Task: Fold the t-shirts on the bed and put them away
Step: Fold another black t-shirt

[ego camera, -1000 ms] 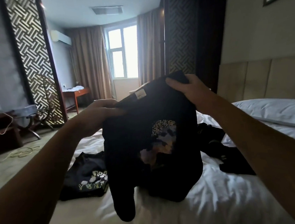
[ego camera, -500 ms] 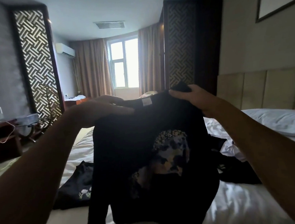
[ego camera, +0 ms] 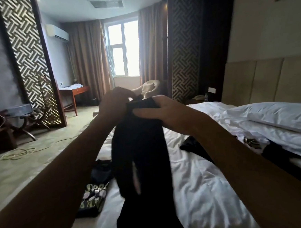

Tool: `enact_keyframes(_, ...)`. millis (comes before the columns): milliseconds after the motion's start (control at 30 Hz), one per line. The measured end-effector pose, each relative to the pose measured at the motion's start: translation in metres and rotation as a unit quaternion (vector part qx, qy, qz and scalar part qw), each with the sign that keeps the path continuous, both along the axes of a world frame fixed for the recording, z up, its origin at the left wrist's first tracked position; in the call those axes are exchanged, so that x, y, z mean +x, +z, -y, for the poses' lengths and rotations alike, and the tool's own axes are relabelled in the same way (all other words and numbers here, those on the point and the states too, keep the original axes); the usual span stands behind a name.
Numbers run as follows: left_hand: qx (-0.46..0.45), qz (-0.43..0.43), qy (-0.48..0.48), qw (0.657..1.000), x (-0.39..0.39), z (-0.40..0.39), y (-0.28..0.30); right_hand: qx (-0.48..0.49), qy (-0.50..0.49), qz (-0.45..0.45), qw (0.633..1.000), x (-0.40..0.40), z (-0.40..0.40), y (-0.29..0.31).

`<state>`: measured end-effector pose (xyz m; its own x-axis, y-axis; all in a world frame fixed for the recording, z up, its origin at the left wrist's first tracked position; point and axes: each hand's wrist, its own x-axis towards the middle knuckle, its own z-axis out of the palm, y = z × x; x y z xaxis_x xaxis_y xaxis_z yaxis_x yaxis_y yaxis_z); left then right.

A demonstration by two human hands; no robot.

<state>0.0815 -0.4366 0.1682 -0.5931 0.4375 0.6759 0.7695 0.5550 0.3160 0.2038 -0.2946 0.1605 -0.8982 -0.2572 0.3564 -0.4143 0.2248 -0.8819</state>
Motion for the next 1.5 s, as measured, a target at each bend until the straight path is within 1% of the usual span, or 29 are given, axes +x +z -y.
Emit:
enact_keyframes(33,0.026,0.035,-0.053,0.998,0.003,-0.006,0.001,0.077,-0.038,-0.060,0.994,-0.009,0.003,-0.001)
enact_keyframes(67,0.085,0.086,-0.114,0.986,0.008,-0.009,0.002,0.170,-0.104,-0.141,0.970,-0.020,0.002,-0.005)
enact_keyframes(100,0.147,0.152,-0.165,0.963,0.014,-0.010,0.004,0.256,-0.196,-0.236,0.917,-0.031,0.000,-0.012)
enact_keyframes(133,0.191,0.209,-0.194,0.939,0.013,-0.011,0.002,0.298,-0.284,-0.313,0.856,-0.042,-0.003,-0.022)
enact_keyframes(167,0.215,0.242,-0.214,0.922,0.009,-0.011,0.001,0.304,-0.337,-0.368,0.812,-0.050,-0.005,-0.032)
enact_keyframes(200,0.219,0.250,-0.224,0.916,0.008,-0.010,0.001,0.288,-0.352,-0.407,0.792,-0.055,-0.005,-0.040)
enact_keyframes(267,0.228,0.254,-0.236,0.910,0.004,-0.008,0.001,0.267,-0.330,-0.453,0.784,-0.063,-0.003,-0.052)
enact_keyframes(333,0.233,0.269,-0.250,0.900,-0.001,-0.006,-0.001,0.228,-0.329,-0.456,0.795,-0.070,-0.007,-0.054)
enact_keyframes(367,0.221,0.275,-0.264,0.898,-0.002,-0.006,-0.004,0.198,-0.322,-0.435,0.817,-0.070,-0.010,-0.051)
enact_keyframes(433,0.195,0.294,-0.292,0.889,0.002,-0.005,-0.010,0.139,-0.269,-0.336,0.892,-0.070,-0.015,-0.047)
enact_keyframes(467,0.206,0.321,-0.309,0.871,0.003,-0.005,-0.013,0.118,-0.244,-0.278,0.922,-0.068,-0.017,-0.045)
enact_keyframes(500,0.233,0.357,-0.323,0.845,0.006,-0.004,-0.014,0.105,-0.236,-0.245,0.934,-0.064,-0.018,-0.044)
enact_keyframes(533,0.260,0.388,-0.335,0.818,0.010,-0.003,-0.016,0.104,-0.249,-0.238,0.933,-0.061,-0.018,-0.043)
enact_keyframes(567,0.278,0.396,-0.336,0.809,0.013,-0.002,-0.020,0.106,-0.269,-0.245,0.925,-0.059,-0.018,-0.042)
enact_keyframes(600,0.276,0.384,-0.327,0.818,0.013,-0.003,-0.026,0.113,-0.292,-0.261,0.913,-0.057,-0.018,-0.039)
enact_keyframes(667,0.225,0.323,-0.294,0.871,0.014,-0.004,-0.042,0.130,-0.334,-0.270,0.894,-0.056,-0.019,-0.032)
enact_keyframes(700,0.201,0.294,-0.282,0.891,0.015,-0.006,-0.049,0.133,-0.344,-0.260,0.892,-0.055,-0.020,-0.027)
enact_keyframes(767,0.197,0.258,-0.276,0.904,0.018,-0.009,-0.056,0.141,-0.334,-0.240,0.901,-0.052,-0.021,-0.017)
enact_keyframes(867,0.271,0.251,-0.258,0.892,0.026,-0.009,-0.047,0.164,-0.308,-0.239,0.906,-0.041,-0.020,-0.003)
enact_keyframes(933,0.309,0.282,-0.241,0.876,0.033,-0.008,-0.036,0.151,-0.281,-0.218,0.922,-0.029,-0.017,0.005)
enact_keyframes(1000,0.312,0.316,-0.234,0.865,0.047,-0.007,-0.025,0.132,-0.251,-0.195,0.939,-0.014,-0.014,0.013)
enact_keyframes(1033,0.294,0.320,-0.226,0.872,0.054,-0.007,-0.021,0.128,-0.246,-0.193,0.941,-0.008,-0.013,0.016)
enact_keyframes(1067,0.259,0.308,-0.211,0.891,0.063,-0.005,-0.016,0.127,-0.245,-0.193,0.941,-0.003,-0.011,0.019)
enact_keyframes(1133,0.213,0.253,-0.197,0.923,0.078,-0.001,-0.010,0.140,-0.246,-0.184,0.941,0.007,-0.009,0.023)
enact_keyframes(1200,0.226,0.225,-0.200,0.926,0.086,0.005,-0.002,0.132,-0.234,-0.176,0.947,0.020,-0.011,0.028)
enact_keyframes(1267,0.204,0.216,-0.212,0.931,0.090,0.015,0.006,0.090,-0.211,-0.186,0.955,0.036,-0.016,0.032)
enact_keyframes(1333,0.118,0.233,-0.248,0.933,0.098,0.025,0.014,0.065,-0.203,-0.193,0.958,0.053,-0.021,0.040)
enact_keyframes(1400,0.014,0.236,-0.250,0.939,0.109,0.030,0.020,0.087,-0.207,-0.217,0.950,0.065,-0.023,0.049)
enact_keyframes(1500,-0.003,0.203,-0.222,0.954,0.107,0.034,0.028,0.131,-0.242,-0.234,0.932,0.075,-0.024,0.066)
